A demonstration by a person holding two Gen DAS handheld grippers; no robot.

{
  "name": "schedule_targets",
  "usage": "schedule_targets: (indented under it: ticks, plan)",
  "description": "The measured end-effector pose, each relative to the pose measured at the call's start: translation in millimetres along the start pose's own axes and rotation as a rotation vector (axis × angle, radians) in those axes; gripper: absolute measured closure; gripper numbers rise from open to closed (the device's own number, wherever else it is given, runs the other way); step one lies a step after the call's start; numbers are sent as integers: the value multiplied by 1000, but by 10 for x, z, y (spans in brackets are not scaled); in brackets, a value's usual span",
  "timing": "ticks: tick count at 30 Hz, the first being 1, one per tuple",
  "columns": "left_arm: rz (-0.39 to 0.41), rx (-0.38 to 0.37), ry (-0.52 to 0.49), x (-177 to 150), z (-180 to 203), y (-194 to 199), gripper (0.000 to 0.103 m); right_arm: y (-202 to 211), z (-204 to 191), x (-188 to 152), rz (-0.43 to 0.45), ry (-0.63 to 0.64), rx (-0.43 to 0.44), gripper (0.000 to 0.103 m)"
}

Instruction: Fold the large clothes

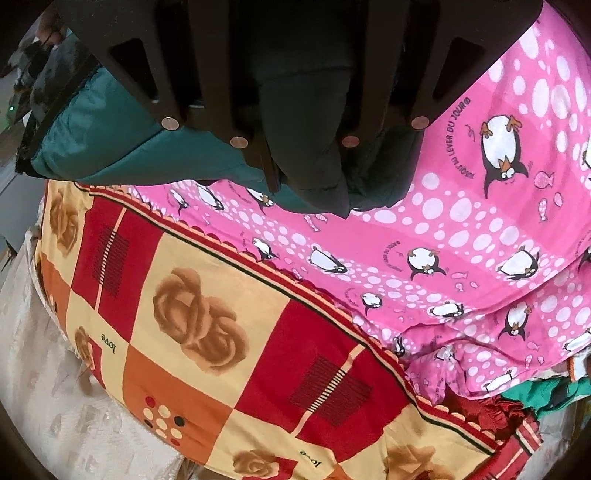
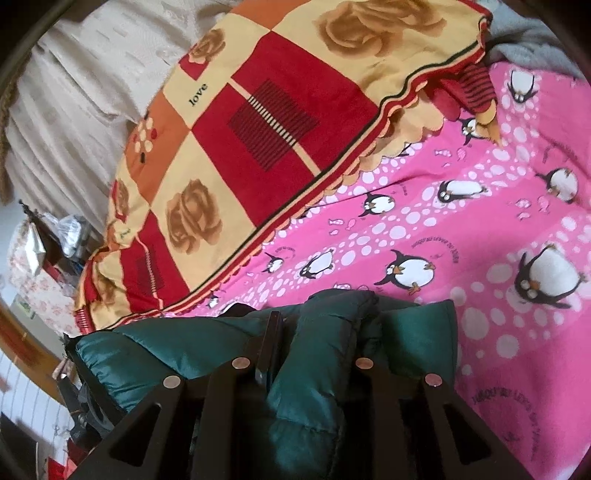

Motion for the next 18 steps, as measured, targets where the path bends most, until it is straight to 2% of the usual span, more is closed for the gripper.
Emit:
schedule_targets:
  ticks: [3,4,6,7,8,9,12,18]
  plan:
    - [-24,-15,26,30,18,71,82,114,-79,91,4,-91,19,74]
    - [-34,-29,38,40,25,110,77,156,-104,113,13,-122,45,65]
    - [-38,-73,53,59,71,196,61,256,-178,163,41,-176,110,44]
    - [-41,-107,61,67,124,257,42,310,-230,186,59,-195,146,27]
    - [-42,-118,60,77,165,296,27,345,-274,197,70,-201,157,21]
    - [-38,-121,55,89,213,355,24,378,-317,202,72,-199,155,21]
    - [-8,-107,40,147,286,505,24,476,-453,237,92,-157,161,21]
    - [38,-102,83,251,218,698,24,735,-716,286,160,-68,225,19]
Point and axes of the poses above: each gripper's, at about its wrist camera, not at the fingertips, and y roughly against the way its jaws point, z to its right, x to its top, the point moved 9 cm from there along -y, roughly the way its jaws point, and after that the axes turned 3 degrees about -z, right-handed, at the moved point
